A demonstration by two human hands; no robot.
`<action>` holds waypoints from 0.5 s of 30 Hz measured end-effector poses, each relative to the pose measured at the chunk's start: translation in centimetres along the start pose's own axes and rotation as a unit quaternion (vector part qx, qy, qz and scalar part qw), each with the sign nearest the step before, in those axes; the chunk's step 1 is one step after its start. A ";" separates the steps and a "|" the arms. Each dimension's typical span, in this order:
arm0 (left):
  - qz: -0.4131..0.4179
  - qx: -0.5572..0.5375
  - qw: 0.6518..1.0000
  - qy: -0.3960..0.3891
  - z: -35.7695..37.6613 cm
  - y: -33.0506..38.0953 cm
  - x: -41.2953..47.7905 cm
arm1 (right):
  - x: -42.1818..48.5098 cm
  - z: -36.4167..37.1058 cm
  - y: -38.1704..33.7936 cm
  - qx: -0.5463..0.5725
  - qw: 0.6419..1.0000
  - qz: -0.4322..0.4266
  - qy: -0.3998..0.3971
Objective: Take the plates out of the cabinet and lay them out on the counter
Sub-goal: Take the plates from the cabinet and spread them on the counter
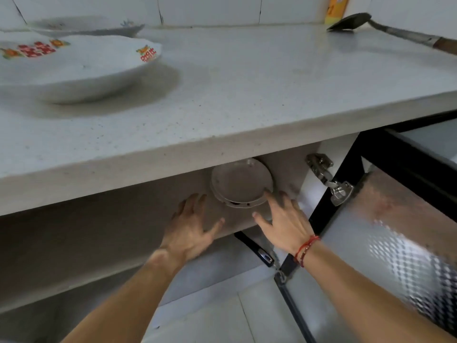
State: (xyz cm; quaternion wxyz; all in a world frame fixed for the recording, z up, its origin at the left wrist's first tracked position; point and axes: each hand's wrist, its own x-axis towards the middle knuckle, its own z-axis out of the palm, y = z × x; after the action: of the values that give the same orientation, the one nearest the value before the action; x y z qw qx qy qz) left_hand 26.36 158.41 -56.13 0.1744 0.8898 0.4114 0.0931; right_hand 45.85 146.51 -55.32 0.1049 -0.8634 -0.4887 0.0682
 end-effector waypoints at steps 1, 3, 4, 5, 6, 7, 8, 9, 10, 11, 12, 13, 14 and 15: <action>-0.008 -0.022 1.000 0.001 0.8 -0.2 0.8 | 0.7 0.6 0.2 0.019 1.000 0.004 -0.003; -0.021 -0.053 0.998 0.017 2.5 -0.5 2.5 | 2.0 1.8 0.6 0.046 0.999 0.006 0.012; -0.028 -0.060 0.997 0.031 3.3 -0.7 3.3 | 2.6 2.3 0.7 0.053 0.998 0.004 0.023; -0.030 -0.068 0.996 0.042 4.0 -0.9 4.1 | 3.2 2.6 0.7 0.062 0.998 0.011 0.027; -0.031 -0.084 0.995 0.050 4.7 -1.0 4.8 | 3.8 3.0 0.8 0.076 0.996 0.015 0.032; -0.040 -0.111 0.992 0.050 5.5 -1.4 5.8 | 4.3 3.3 0.8 0.095 0.995 0.019 0.029; -0.051 -0.141 0.988 0.050 6.1 -1.6 6.7 | 5.0 3.6 0.9 0.124 0.992 0.021 0.025; -0.063 -0.174 0.981 0.057 6.4 -1.8 7.6 | 5.5 3.9 0.9 0.157 0.987 0.034 0.026; -0.078 -0.206 0.973 0.067 6.6 -1.7 8.6 | 6.2 4.3 1.1 0.192 0.980 0.052 0.032; -0.096 -0.237 0.964 0.072 6.6 -1.5 9.4 | 6.7 4.6 1.3 0.220 0.972 0.076 0.033; -0.118 -0.261 0.956 0.068 6.6 -1.3 10.1 | 7.4 5.2 1.4 0.242 0.965 0.099 0.031; -0.144 -0.275 0.948 0.063 6.5 -1.1 10.7 | 7.9 5.6 1.5 0.261 0.957 0.123 0.023; -0.160 -0.289 0.942 0.063 6.4 -0.9 11.2 | 8.4 6.1 1.6 0.284 0.948 0.143 0.017; -0.171 -0.311 0.933 0.061 6.4 -0.9 11.9 | 8.8 6.4 1.7 0.307 0.938 0.160 0.012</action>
State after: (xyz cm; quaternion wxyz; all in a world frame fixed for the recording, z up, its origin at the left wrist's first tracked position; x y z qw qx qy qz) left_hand 35.41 166.52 -62.15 0.4300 0.6999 0.5176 0.2393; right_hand 50.34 154.00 -62.10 0.3587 -0.8567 -0.2977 0.2208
